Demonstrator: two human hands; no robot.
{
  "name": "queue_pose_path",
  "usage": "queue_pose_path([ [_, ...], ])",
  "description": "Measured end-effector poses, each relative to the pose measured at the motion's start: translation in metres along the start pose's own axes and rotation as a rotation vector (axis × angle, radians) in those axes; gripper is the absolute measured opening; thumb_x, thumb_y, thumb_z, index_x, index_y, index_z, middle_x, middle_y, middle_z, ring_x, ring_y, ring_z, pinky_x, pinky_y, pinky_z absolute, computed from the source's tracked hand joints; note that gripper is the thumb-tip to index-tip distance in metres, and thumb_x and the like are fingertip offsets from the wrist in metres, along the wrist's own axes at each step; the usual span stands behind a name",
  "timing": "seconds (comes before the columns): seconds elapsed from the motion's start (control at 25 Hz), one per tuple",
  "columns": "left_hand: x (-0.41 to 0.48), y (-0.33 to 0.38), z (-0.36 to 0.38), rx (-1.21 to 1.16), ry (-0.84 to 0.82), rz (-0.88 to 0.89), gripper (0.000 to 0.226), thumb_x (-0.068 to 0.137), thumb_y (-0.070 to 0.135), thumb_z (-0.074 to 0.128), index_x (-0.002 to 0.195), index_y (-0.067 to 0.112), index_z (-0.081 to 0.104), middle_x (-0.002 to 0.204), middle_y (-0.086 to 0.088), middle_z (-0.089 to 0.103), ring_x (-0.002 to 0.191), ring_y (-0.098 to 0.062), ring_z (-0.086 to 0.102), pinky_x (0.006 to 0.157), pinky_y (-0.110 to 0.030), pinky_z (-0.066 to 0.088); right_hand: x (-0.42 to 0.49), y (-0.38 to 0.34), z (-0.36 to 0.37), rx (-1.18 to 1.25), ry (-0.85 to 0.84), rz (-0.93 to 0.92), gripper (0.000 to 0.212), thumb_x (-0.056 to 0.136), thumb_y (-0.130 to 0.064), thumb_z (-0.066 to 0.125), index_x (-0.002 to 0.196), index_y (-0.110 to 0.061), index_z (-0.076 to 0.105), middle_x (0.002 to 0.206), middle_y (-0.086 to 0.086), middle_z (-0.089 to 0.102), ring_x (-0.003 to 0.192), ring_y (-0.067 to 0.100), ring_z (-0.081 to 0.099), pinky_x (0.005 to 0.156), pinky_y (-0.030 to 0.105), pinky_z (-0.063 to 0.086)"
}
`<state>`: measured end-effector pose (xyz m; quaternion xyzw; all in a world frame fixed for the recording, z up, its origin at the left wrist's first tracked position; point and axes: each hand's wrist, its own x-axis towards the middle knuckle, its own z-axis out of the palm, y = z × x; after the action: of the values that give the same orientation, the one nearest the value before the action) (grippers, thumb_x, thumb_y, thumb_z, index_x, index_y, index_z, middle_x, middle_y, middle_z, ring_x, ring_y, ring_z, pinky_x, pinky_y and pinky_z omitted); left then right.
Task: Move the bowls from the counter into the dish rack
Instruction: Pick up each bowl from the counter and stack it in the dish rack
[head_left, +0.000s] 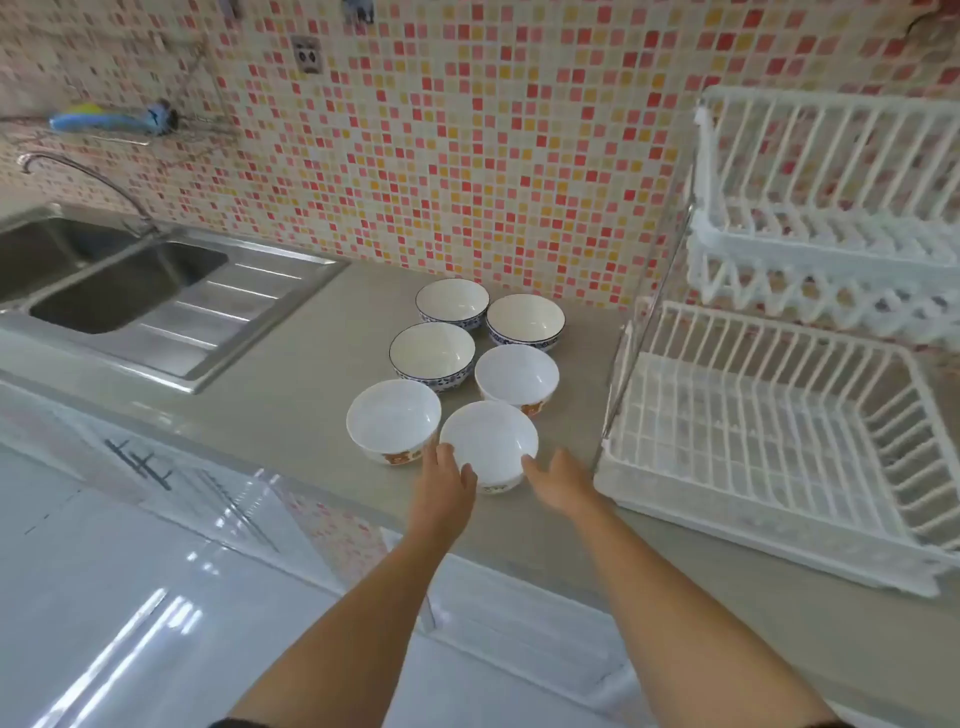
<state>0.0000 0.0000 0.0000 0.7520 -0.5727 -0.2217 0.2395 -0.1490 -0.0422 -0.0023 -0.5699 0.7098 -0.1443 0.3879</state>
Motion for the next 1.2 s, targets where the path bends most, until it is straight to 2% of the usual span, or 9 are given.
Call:
queue_pose_path([
  [0.12, 0.014, -0.007, 0.011, -0.099, 0.032, -0.051, 0.035, 0.095, 0.018, 0.049, 0.125, 0.001, 0.044, 0.143, -0.016, 0.038, 0.126, -0.032, 0.047, 0.100, -0.036, 0.041, 0.016, 0.000, 0.021, 0.099, -0.036, 0.125, 0.070, 0.096, -0.040, 0.047, 0.146, 0.002, 0.023, 0.149, 0.018, 0.038, 0.135, 0.033, 0.041, 0.102, 0.034, 0.037],
  [0.32, 0.024, -0.014, 0.006, -0.131, -0.012, -0.032, 0.043, 0.088, -0.004, 0.045, 0.129, 0.002, 0.036, 0.132, -0.018, 0.044, 0.116, -0.037, 0.051, 0.084, -0.038, 0.045, 0.007, 0.010, 0.041, 0.234, 0.023, 0.104, 0.046, 0.089, -0.008, 0.049, 0.134, -0.003, 0.040, 0.134, 0.017, 0.053, 0.114, 0.032, 0.054, 0.085, 0.034, 0.047],
  [0.44, 0.021, 0.004, -0.020, -0.268, 0.050, -0.013, 0.044, 0.094, 0.015, 0.040, 0.138, 0.015, 0.031, 0.127, -0.013, 0.045, 0.107, -0.039, 0.054, 0.081, -0.037, 0.041, -0.009, -0.005, 0.023, 0.411, 0.063, 0.053, 0.032, 0.088, -0.001, 0.050, 0.116, -0.011, 0.038, 0.130, 0.017, 0.051, 0.100, 0.024, 0.052, 0.079, 0.036, 0.054],
  [0.56, 0.038, 0.038, -0.066, -0.461, 0.124, 0.079, 0.046, 0.097, 0.044, 0.024, 0.140, 0.030, 0.033, 0.125, -0.001, 0.042, 0.105, -0.028, 0.053, 0.093, -0.041, 0.040, -0.027, -0.060, -0.019, 0.735, 0.103, -0.125, 0.032, 0.094, -0.026, 0.056, 0.115, -0.018, 0.033, 0.128, 0.002, 0.048, 0.114, 0.024, 0.056, 0.074, 0.026, 0.058],
  [0.64, 0.051, 0.069, -0.103, -0.680, 0.231, 0.206, 0.053, 0.092, 0.051, 0.020, 0.130, 0.022, 0.042, 0.118, -0.002, 0.050, 0.107, -0.026, 0.053, 0.090, -0.038, 0.044, -0.045, -0.107, -0.054, 0.819, 0.151, -0.287, 0.042, 0.093, -0.050, 0.044, 0.119, -0.019, 0.032, 0.120, -0.007, 0.045, 0.122, 0.025, 0.053, 0.083, 0.029, 0.056],
  [0.76, 0.056, 0.124, -0.153, -0.947, 0.314, 0.343, 0.043, 0.088, 0.050, 0.020, 0.105, 0.021, 0.047, 0.100, -0.002, 0.056, 0.098, -0.021, 0.056, 0.076, -0.028, 0.041, -0.082, -0.159, -0.109, 0.778, 0.249, -0.559, 0.067, 0.078, -0.074, 0.038, 0.117, -0.021, 0.027, 0.112, -0.017, 0.041, 0.110, 0.005, 0.051, 0.097, 0.036, 0.047],
  [0.92, 0.045, 0.204, -0.211, -1.151, 0.314, 0.532, 0.034, 0.088, 0.055, 0.023, 0.085, 0.039, 0.052, 0.118, -0.016, 0.056, 0.109, -0.023, 0.053, 0.094, -0.038, 0.043, -0.134, -0.192, -0.196, 0.651, 0.378, -0.863, 0.032, 0.094, -0.028, 0.050, 0.107, -0.022, 0.022, 0.101, -0.018, 0.042, 0.085, -0.021, 0.056, 0.076, 0.008, 0.050],
  [1.04, 0.033, 0.256, -0.239, -1.073, 0.191, 0.677, 0.054, 0.092, 0.055, 0.017, 0.088, 0.015, 0.054, 0.100, -0.012, 0.058, 0.091, -0.015, 0.053, 0.087, -0.030, 0.040, -0.163, -0.182, -0.268, 0.532, 0.401, -1.010, 0.051, 0.084, -0.030, 0.066, 0.113, -0.035, 0.024, 0.119, -0.004, 0.050, 0.095, -0.005, 0.064, 0.074, 0.014, 0.054],
  [1.2, 0.038, 0.321, -0.234, -0.879, -0.050, 0.824, 0.061, 0.095, 0.056, 0.011, 0.094, 0.017, 0.058, 0.105, -0.010, 0.068, 0.094, -0.020, 0.062, 0.092, -0.039, 0.044, -0.163, -0.141, -0.363, 0.284, 0.405, -0.905, 0.091, 0.059, -0.058, 0.076, 0.130, -0.041, 0.022, 0.138, -0.003, 0.047, 0.117, 0.008, 0.057, 0.090, 0.024, 0.053],
])
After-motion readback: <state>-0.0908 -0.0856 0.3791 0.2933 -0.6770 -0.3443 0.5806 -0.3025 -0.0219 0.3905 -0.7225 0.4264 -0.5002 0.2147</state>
